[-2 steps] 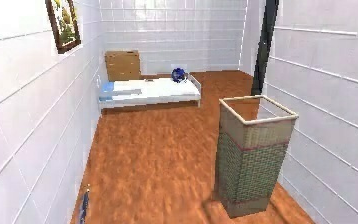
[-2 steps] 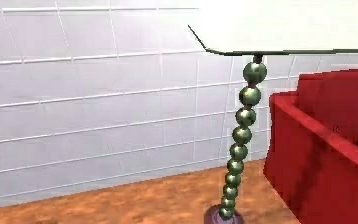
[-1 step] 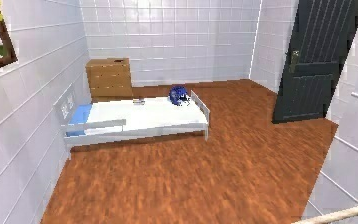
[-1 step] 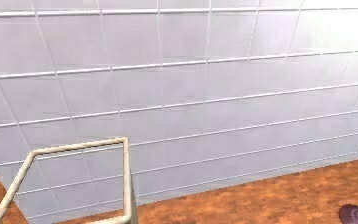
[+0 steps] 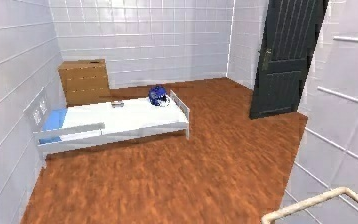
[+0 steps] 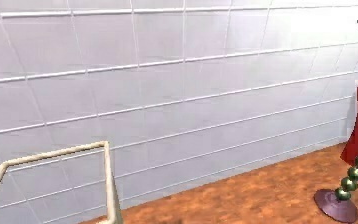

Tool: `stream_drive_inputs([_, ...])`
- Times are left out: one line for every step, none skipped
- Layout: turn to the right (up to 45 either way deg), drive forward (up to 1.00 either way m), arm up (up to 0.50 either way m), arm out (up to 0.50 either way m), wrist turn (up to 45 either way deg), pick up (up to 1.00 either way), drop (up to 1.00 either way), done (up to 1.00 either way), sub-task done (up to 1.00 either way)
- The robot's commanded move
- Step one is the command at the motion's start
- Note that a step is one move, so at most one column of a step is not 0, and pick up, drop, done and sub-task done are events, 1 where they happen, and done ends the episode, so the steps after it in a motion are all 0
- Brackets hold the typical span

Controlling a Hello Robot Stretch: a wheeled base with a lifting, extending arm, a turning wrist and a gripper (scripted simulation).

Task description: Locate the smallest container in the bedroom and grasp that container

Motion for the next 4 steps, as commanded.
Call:
stream_drive_inputs([0.0,0.45,0.00,0.00,0.0,0.00,0.00,0.00,0.00])
stream_drive_inputs([24.0,0.00,0.00,0.00,0.0,0.00,0.00,0.00,0.00])
stream_drive_inputs([0.0,1.00,0.00,0.00,0.0,0.00,0.00,0.00,0.00])
stream_drive_inputs([0.0,0.90,0.00,0.00,0.0,0.00,0.00,0.00,0.00])
